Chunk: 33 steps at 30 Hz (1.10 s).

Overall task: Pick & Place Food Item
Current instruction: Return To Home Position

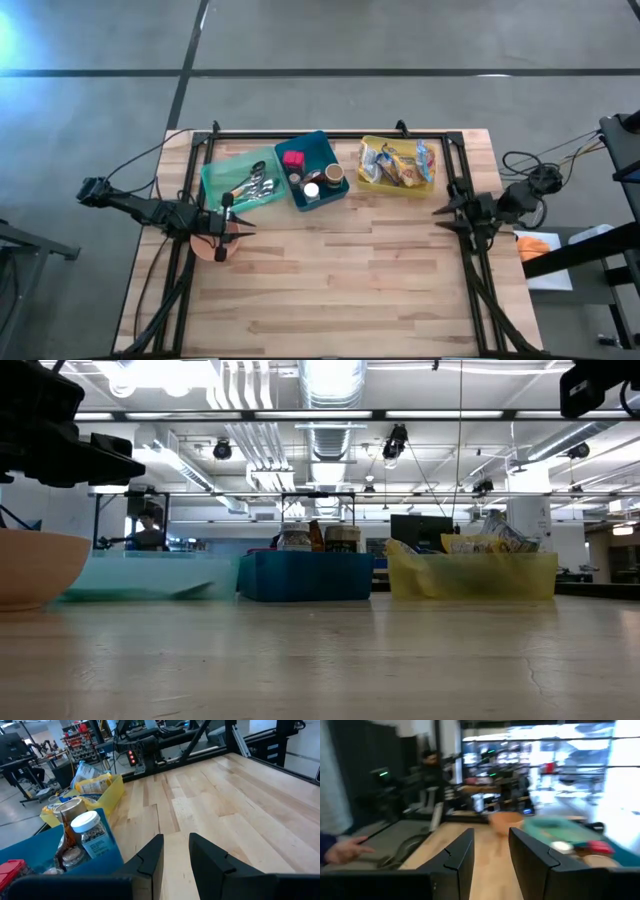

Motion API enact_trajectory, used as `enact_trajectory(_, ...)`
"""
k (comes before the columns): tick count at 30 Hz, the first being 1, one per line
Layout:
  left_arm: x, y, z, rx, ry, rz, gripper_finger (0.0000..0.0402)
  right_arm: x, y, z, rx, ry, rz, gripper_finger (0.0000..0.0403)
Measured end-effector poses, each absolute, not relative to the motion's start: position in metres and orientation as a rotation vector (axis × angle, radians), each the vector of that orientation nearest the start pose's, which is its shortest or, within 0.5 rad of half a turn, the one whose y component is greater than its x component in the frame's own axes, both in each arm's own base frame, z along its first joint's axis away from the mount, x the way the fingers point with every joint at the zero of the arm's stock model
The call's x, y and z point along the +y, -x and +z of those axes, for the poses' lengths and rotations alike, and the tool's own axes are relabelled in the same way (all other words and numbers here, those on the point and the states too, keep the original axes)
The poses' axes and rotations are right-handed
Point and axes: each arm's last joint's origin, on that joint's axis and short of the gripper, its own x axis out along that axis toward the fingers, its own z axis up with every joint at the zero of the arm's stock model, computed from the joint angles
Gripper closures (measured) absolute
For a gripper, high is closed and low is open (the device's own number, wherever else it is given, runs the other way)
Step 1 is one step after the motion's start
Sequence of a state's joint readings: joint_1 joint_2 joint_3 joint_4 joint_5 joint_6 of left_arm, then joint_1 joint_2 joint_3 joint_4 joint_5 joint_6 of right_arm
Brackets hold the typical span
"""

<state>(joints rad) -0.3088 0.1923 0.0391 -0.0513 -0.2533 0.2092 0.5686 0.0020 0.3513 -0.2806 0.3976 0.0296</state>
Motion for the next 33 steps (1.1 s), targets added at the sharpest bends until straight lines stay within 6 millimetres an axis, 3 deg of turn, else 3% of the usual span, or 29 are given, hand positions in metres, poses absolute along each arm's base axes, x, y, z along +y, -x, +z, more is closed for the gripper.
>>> enact_trajectory(10, -0.025, -0.103, 0.156, 0.192, -0.265, -0.076, 0.0308, 0.034, -0.057, 0.243, -0.039, -0.040, 0.500, 0.0284)
enact_trajectory(14, -0.025, -0.103, 0.156, 0.193, -0.263, -0.076, 0.0308, 0.036, -0.058, 0.239, -0.033, -0.038, 0.539, 0.0284)
enact_trajectory(23, -0.025, -0.103, 0.156, 0.193, -0.263, -0.076, 0.0308, 0.049, -0.067, 0.212, -0.076, 0.031, 0.747, 0.0284)
enact_trajectory(33, -0.025, -0.103, 0.156, 0.193, -0.264, -0.076, 0.0308, 0.056, -0.078, 0.178, -0.102, 0.001, 0.755, 0.0284)
